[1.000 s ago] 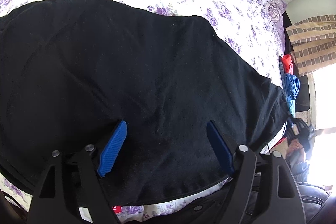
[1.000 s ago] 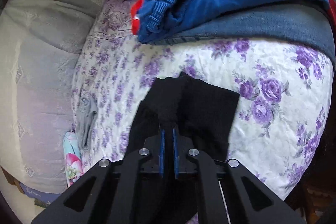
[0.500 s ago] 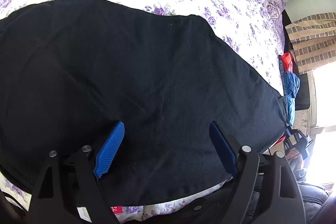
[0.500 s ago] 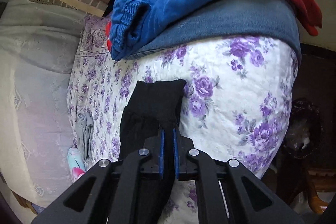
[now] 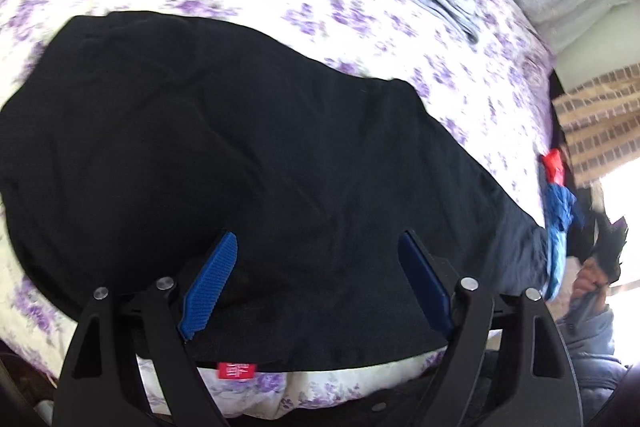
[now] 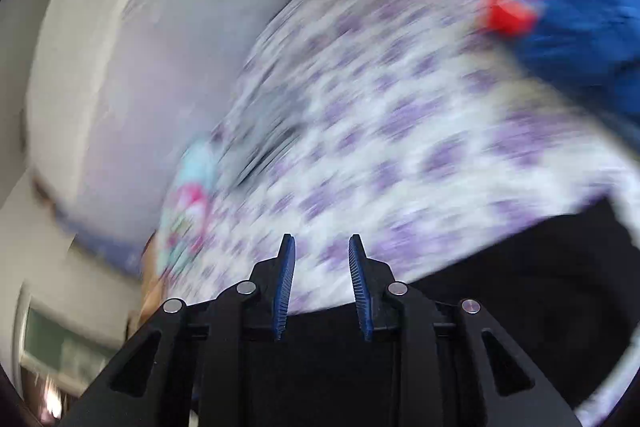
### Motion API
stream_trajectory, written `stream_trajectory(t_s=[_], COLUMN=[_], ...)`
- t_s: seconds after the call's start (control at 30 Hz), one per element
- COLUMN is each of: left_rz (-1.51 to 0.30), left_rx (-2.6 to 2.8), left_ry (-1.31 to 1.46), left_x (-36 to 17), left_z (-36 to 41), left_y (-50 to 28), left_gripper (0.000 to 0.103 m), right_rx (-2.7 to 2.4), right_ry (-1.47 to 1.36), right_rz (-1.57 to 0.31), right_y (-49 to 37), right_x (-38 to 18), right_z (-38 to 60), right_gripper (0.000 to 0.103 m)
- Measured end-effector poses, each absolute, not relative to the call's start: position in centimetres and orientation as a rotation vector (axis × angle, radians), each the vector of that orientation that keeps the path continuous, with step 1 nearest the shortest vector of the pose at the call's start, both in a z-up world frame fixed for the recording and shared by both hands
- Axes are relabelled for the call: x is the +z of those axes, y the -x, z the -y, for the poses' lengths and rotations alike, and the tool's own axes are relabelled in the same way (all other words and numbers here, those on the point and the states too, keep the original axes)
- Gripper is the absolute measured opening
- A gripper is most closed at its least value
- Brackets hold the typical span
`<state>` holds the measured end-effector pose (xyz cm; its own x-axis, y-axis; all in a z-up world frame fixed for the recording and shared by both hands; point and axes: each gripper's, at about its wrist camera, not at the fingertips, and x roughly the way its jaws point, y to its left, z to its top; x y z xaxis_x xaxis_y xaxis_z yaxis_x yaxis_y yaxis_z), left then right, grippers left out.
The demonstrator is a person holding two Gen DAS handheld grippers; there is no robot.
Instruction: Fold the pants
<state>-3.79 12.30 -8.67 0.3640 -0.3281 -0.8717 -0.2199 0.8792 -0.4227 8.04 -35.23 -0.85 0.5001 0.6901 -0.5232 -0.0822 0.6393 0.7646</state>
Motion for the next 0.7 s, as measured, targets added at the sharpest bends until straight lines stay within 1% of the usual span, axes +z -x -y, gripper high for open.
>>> stream_trajectory(t_s=[0.03, 0.1, 0.23, 0.37, 0.4, 0.47, 0.5, 0.63, 0.7], left_rz=[-1.209, -1.194, -1.176, -1.157, -1.152, -1.141, -1.135, -1.131, -1.131], left_rx=[-0.055, -0.024, 0.035, 0.085, 0.102, 0.124, 0.13, 0.143, 0.145], left_ry=[0.534, 0.555, 0.537, 0.52, 0.519, 0.523, 0.52, 0.486, 0.474], left_x=[-8.7, -8.7, -8.5, -8.7, -8.7, -8.8, -8.8, -9.0, -9.1], left_z=[-12.5, -12.9, -13.0, -12.9, -12.7, -12.5, -12.4, -11.9, -11.8], left_y=[4.1, 4.9, 6.2, 6.4, 6.4, 6.4, 6.5, 6.4, 6.3], left_gripper=[0.081, 0.081, 0.081, 0.081, 0.081, 0.084, 0.085, 0.088, 0.089], right_rx=[0.625, 0.782, 0.925, 0.98, 0.988, 1.004, 1.014, 1.026, 0.978], right_ry=[-0.691, -0.543, -0.296, -0.102, -0.074, -0.026, -0.017, 0.047, 0.051], right_rz=[-0.982, -1.063, -1.195, -1.243, -1.255, -1.258, -1.258, -1.206, -1.225], right_y=[-9.7, -12.9, -16.3, -17.1, -17.0, -16.6, -16.4, -16.0, -16.8], right_x=[-1.1, -2.2, -5.1, -6.7, -7.2, -7.7, -7.5, -6.1, -6.5], right_z=[31.5, 23.7, 13.0, 7.8, 7.1, 6.2, 6.1, 5.9, 6.2], right_gripper=[0.036, 0.04, 0.038, 0.037, 0.036, 0.021, 0.007, 0.004, 0.004])
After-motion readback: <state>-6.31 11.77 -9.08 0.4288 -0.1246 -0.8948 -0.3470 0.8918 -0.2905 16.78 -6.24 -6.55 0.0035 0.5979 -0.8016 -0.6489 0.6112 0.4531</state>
